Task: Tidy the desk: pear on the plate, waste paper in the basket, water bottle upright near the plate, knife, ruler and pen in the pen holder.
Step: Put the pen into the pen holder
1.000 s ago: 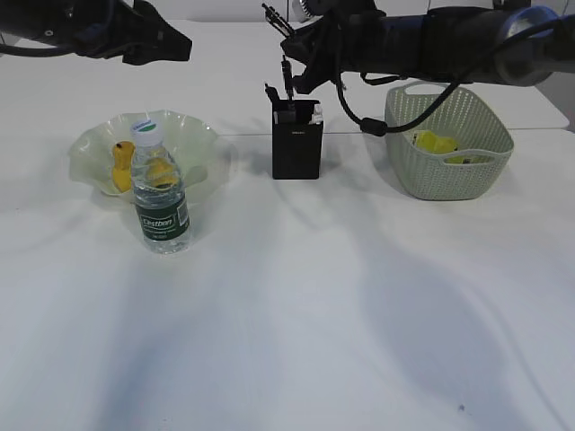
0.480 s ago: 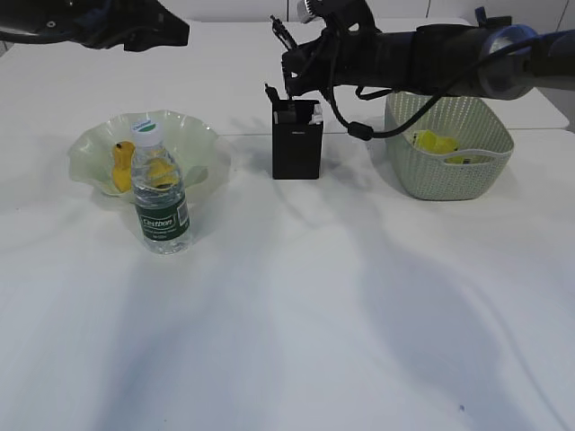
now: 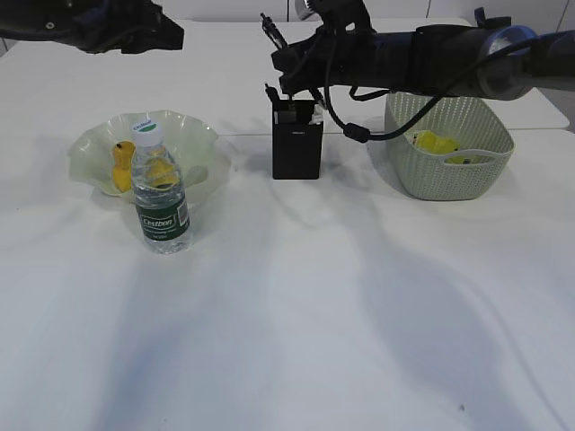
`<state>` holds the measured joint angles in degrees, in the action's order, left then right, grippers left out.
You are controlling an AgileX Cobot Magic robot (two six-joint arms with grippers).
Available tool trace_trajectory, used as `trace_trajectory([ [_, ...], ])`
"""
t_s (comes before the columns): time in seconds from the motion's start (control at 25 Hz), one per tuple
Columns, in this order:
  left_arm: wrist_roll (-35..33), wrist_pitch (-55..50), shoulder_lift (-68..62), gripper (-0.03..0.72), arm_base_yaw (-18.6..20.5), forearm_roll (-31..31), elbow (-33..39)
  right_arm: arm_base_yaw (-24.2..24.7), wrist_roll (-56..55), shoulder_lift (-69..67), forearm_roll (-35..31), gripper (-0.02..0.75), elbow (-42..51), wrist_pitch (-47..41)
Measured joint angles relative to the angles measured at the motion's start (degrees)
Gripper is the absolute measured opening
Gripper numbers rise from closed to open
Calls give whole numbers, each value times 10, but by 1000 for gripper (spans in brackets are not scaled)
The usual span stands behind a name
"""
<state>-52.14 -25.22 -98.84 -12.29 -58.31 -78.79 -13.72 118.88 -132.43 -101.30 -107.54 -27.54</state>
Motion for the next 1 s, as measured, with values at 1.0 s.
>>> trace_trajectory([
  [1.0,280,89,0,276,-42,238,0,0,-49,-154,0,74,-221,-18],
])
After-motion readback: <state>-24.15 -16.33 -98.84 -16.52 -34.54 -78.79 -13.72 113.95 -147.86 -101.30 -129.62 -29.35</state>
